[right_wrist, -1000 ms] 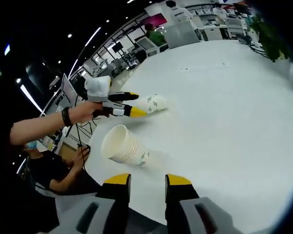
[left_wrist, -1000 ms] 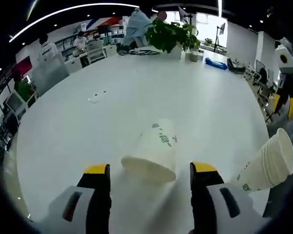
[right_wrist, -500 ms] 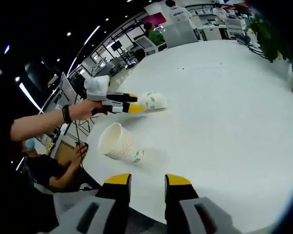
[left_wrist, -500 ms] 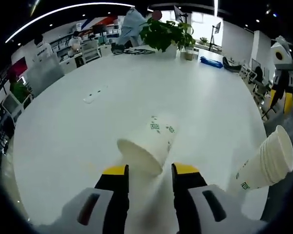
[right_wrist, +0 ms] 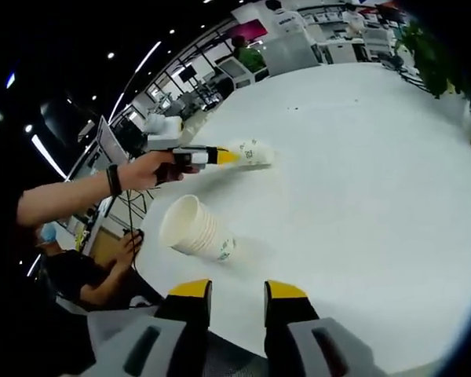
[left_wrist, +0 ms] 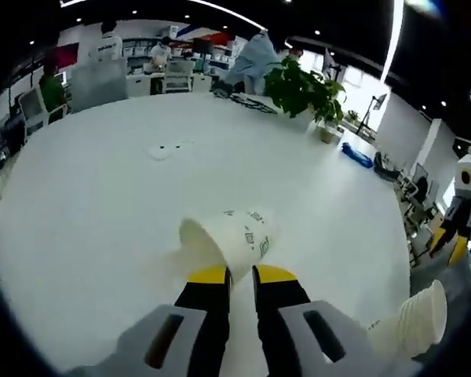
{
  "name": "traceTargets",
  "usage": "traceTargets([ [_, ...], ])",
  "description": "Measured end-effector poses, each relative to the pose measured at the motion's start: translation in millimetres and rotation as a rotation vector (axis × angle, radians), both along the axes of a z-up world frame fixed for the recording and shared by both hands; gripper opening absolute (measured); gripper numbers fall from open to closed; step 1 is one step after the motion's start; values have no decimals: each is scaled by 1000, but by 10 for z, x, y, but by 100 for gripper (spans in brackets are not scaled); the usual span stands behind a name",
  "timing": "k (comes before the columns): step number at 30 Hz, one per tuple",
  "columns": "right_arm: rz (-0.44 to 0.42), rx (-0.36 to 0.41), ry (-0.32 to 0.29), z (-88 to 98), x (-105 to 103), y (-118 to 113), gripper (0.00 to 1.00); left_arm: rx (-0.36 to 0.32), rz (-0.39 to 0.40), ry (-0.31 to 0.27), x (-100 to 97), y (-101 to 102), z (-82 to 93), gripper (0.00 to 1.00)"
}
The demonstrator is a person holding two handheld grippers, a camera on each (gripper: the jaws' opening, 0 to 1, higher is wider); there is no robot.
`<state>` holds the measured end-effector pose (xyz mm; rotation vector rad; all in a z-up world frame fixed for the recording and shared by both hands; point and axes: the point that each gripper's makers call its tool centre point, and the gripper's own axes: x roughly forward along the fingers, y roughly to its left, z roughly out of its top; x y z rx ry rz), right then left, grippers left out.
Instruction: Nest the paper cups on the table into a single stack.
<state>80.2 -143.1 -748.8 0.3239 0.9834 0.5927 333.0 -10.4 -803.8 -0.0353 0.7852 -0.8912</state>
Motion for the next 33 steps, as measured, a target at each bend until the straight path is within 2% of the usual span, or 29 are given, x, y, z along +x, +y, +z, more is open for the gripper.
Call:
traceTargets([
  [1,-4,-3,2,-7,-4,-30,24,-21,34,29,-52,-13,13,8],
  [4,-16,-5,3,63,-52,-39,24,-82,81,61,-75,-38,63,0],
  [6,-19,-11,1,57,-28,-70,24,-92,91,56,-165,-76,125,0],
  [9,-23,-13,-3,25,31,-113,24,-71,59,28,-128,-46,152,0],
  [10,-24,-15,-6,68,20,-82,23,-59,45,19,-139,-31,166,0],
  [11,-23,-16,-8,74,31,-72,23,-44,21,9,-273,-43,249,0],
  [14,-12,-24,-30,95,101,-30,23,-1,-56,-27,-332,3,287,0],
  [18,7,-37,-67,137,259,38,23,7,-133,-24,-612,11,482,0],
  [19,11,-39,-81,161,332,61,23,25,-168,-30,-598,-5,429,0],
  [21,17,-40,-96,181,441,83,23,49,-209,-36,-678,20,481,0],
  [23,40,-44,-125,298,513,176,25,68,-256,-46,-725,39,518,0],
  [26,93,-81,-177,362,737,231,26,89,-324,-58,-804,53,638,0],
  [28,131,-116,-210,402,836,268,27,97,-362,-72,-874,40,763,0],
  [31,181,-169,-267,489,968,346,29,107,-420,-75,-975,17,861,0],
  [33,214,-211,-321,533,1032,391,36,140,-479,-82,-1097,-17,913,0],
])
